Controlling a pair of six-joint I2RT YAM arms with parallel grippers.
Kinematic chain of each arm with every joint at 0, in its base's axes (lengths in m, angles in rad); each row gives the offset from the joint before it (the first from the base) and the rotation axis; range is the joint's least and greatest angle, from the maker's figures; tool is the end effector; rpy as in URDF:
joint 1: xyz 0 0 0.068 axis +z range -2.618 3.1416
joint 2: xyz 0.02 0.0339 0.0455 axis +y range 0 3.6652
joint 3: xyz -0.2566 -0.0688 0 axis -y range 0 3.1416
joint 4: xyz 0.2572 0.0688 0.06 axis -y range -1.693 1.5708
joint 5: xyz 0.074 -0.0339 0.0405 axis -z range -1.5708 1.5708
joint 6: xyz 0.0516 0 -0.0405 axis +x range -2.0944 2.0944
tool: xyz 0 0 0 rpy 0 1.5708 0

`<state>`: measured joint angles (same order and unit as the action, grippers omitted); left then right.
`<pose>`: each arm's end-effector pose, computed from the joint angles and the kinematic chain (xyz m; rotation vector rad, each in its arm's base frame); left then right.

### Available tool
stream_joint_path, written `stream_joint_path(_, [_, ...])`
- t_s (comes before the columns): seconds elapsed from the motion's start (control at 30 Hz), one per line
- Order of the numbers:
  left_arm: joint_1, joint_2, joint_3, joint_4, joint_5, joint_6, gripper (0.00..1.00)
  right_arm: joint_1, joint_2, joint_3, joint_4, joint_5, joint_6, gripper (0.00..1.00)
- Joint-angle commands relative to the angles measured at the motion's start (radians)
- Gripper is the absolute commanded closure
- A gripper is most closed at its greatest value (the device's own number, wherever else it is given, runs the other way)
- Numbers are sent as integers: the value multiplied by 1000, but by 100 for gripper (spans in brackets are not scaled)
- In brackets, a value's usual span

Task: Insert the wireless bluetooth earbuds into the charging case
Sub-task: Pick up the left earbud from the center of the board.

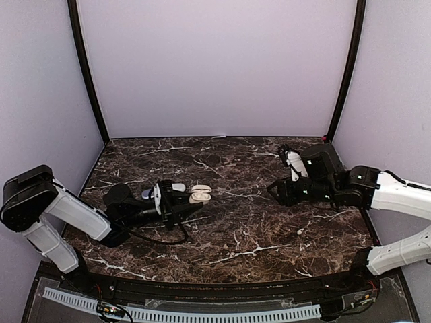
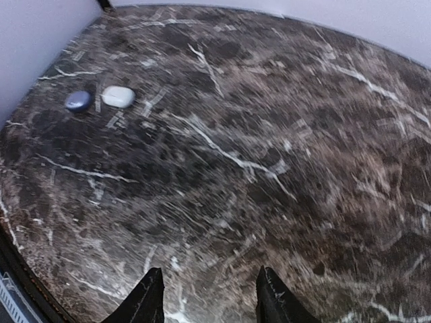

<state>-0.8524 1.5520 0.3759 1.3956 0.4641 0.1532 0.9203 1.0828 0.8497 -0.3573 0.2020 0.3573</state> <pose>0.1713 -0.2311 0.1819 1.0178 1.0094 -0.8928 0.1701 0.2064 0.2698 -0.4948 2.1376 0.5188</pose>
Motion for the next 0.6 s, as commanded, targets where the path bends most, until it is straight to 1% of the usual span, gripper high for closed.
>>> stream_joint_path(0.0, [6, -3, -4, 51, 27, -22, 94, -75, 25, -10, -266, -5, 234, 55])
stream_joint_path(0.13, [11, 1, -1, 51, 28, -25, 94, -151, 5, -103, -303, -45, 308, 57])
stream_joint_path(0.23, [20, 19, 0, 81, 39, -63, 95, -230, 18, -128, -316, -64, 296, 59])
stream_joint_path(0.3, [26, 30, -1, 104, 40, -84, 95, -286, 54, -123, -302, -141, 251, 58])
stream_joint_path(0.33, [29, 33, -3, 110, 43, -90, 95, -303, 85, -107, -314, -157, 230, 56])
stream_joint_path(0.47, [35, 26, -12, 103, 51, -92, 96, -308, 237, 29, -464, -36, 167, 51])
stream_joint_path(0.57, [36, 13, -21, 90, 51, -86, 96, -307, 321, 100, -538, -28, 125, 49])
